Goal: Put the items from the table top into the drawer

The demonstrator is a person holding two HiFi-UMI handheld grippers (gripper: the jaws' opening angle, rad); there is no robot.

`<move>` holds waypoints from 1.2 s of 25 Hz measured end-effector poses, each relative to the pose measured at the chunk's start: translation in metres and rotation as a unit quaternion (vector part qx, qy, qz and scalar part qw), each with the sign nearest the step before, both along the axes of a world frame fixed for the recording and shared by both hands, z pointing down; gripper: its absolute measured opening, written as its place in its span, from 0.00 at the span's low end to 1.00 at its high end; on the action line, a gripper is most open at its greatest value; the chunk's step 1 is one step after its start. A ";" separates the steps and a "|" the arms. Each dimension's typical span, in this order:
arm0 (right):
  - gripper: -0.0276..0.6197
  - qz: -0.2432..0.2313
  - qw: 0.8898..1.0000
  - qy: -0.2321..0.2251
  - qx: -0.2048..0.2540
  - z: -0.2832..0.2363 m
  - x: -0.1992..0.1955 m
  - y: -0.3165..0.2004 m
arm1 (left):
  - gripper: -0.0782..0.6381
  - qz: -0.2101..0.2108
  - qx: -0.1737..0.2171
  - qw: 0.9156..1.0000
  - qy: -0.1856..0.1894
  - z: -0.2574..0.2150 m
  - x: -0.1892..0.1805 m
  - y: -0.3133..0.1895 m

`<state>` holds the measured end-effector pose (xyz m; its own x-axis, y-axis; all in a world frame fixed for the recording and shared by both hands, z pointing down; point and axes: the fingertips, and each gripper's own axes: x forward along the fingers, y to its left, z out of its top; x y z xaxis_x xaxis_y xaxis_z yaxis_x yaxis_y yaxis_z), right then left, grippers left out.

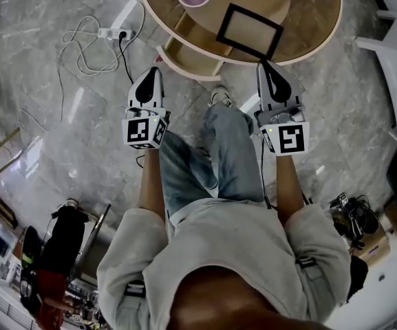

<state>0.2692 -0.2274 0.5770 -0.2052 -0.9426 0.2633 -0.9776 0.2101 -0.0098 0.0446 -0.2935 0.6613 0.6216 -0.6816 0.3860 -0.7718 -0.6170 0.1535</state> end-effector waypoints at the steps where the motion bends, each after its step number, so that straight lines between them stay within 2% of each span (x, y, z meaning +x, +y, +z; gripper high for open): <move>1: 0.08 -0.002 1.000 0.004 0.010 0.005 -0.002 0.002 | 0.13 0.000 0.007 1.000 0.004 0.012 0.000 0.000; 7: 0.08 -0.002 0.997 0.014 0.079 0.030 -0.004 0.019 | 0.13 0.007 0.047 0.999 0.018 0.080 0.004 -0.001; 11: 0.08 0.002 0.994 0.022 0.106 0.051 -0.004 0.032 | 0.13 0.008 0.060 0.998 0.026 0.115 0.003 0.006; 17: 0.08 0.004 0.991 0.033 0.128 0.068 -0.008 0.042 | 0.13 0.017 0.089 0.995 0.033 0.127 -0.006 0.015; 21: 0.08 -0.006 0.991 0.046 0.124 0.070 -0.012 0.043 | 0.13 0.013 0.104 0.994 0.040 0.125 -0.015 0.021; 26: 0.08 -0.022 0.990 0.094 0.104 0.067 -0.016 0.038 | 0.13 0.013 0.106 0.993 0.047 0.122 -0.025 0.034; 28: 0.08 -0.027 0.986 0.131 0.095 0.061 -0.018 0.035 | 0.13 0.017 0.111 0.992 0.050 0.115 -0.027 0.041; 30: 0.08 -0.033 0.978 0.185 0.091 0.054 -0.017 0.032 | 0.13 0.020 0.119 0.991 0.055 0.107 -0.027 0.049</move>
<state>0.2522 -0.1956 0.6312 -0.1889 -0.9687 0.1608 -0.8916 0.2378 0.3854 0.0181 -0.2447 0.7687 0.6796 -0.7189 0.1460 -0.7325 -0.6759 0.0816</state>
